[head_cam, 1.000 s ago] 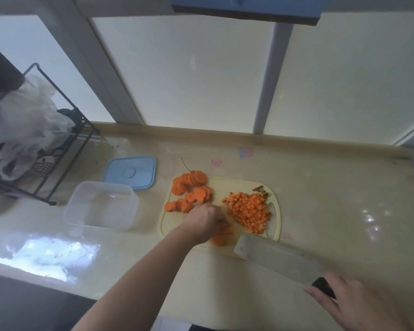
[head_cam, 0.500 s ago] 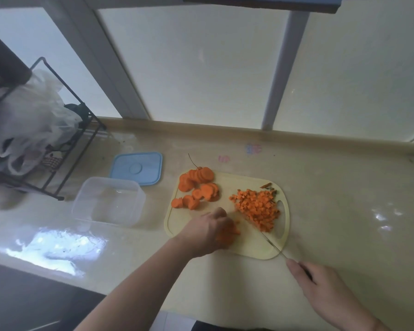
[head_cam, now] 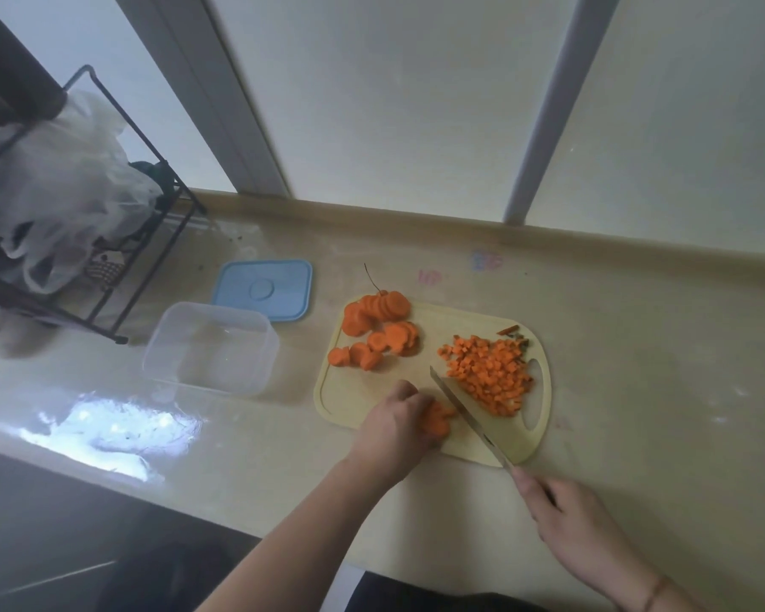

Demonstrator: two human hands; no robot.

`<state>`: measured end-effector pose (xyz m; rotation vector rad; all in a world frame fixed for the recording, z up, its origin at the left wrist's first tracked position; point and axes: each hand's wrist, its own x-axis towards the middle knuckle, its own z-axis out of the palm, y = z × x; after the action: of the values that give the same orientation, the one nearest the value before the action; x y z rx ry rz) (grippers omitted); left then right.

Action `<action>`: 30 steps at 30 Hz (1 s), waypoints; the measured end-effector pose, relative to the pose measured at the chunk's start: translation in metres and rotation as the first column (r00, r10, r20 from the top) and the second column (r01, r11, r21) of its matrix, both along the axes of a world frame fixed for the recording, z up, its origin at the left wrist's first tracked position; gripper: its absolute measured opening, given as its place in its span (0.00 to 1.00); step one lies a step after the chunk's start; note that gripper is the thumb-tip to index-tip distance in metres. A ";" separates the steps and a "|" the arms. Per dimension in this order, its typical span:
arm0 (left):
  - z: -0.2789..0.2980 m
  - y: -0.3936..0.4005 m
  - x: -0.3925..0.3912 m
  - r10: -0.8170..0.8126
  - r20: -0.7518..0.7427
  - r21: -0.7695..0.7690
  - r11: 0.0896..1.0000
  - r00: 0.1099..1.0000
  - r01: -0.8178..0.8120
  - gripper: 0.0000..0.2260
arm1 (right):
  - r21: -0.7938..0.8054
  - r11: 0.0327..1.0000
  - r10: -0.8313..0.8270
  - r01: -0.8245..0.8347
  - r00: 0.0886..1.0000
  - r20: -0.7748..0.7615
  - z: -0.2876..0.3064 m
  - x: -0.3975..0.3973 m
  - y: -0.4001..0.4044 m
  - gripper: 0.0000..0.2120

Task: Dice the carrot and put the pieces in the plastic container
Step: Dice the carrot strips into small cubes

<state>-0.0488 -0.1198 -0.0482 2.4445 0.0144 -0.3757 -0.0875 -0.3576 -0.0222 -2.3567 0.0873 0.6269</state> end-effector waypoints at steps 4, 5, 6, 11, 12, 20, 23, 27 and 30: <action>-0.004 -0.010 -0.003 0.028 0.031 -0.005 1.000 0.999 -0.028 0.20 | 0.003 1.000 0.021 -0.021 1.000 -0.006 0.002 -0.005 0.016 0.33; -0.005 -0.012 -0.004 0.028 0.042 -0.001 1.000 0.999 -0.028 0.22 | 0.008 1.000 0.025 -0.025 0.999 -0.022 0.002 -0.006 0.021 0.32; -0.006 -0.014 -0.005 0.028 0.046 0.006 1.000 0.999 -0.029 0.23 | 0.015 1.000 0.024 -0.023 0.999 -0.031 0.002 -0.007 0.025 0.32; -0.008 -0.015 -0.005 0.036 0.065 0.021 0.999 0.997 -0.037 0.21 | 0.037 0.999 -0.010 0.012 0.999 -0.050 0.005 -0.004 0.023 0.30; -0.010 -0.015 -0.006 0.048 0.073 0.013 0.999 0.996 -0.049 0.19 | 0.046 0.999 -0.014 0.016 0.998 -0.058 0.006 -0.002 0.021 0.29; -0.020 -0.026 -0.008 0.204 0.181 -0.066 0.979 0.962 -0.195 0.13 | 0.055 0.998 0.038 -0.035 0.998 -0.046 0.005 0.009 0.028 0.26; -0.020 -0.022 -0.008 0.189 0.174 -0.042 0.982 0.966 -0.185 0.16 | 0.068 0.996 0.056 -0.053 0.998 -0.035 0.008 0.014 0.026 0.26; -0.018 -0.013 -0.006 0.109 0.114 0.003 0.994 0.987 -0.110 0.21 | 0.081 0.996 0.034 -0.029 0.997 -0.068 0.005 0.015 0.017 0.28; -0.021 -0.006 -0.003 0.073 0.115 -0.010 0.997 0.991 -0.073 0.24 | 0.115 0.993 0.002 0.009 0.995 -0.102 0.007 0.016 0.014 0.28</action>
<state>-0.0514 -0.1261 -0.0692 2.4489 0.0530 -0.2018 -0.0714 -0.3437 -0.0155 -2.2126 0.0980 0.7306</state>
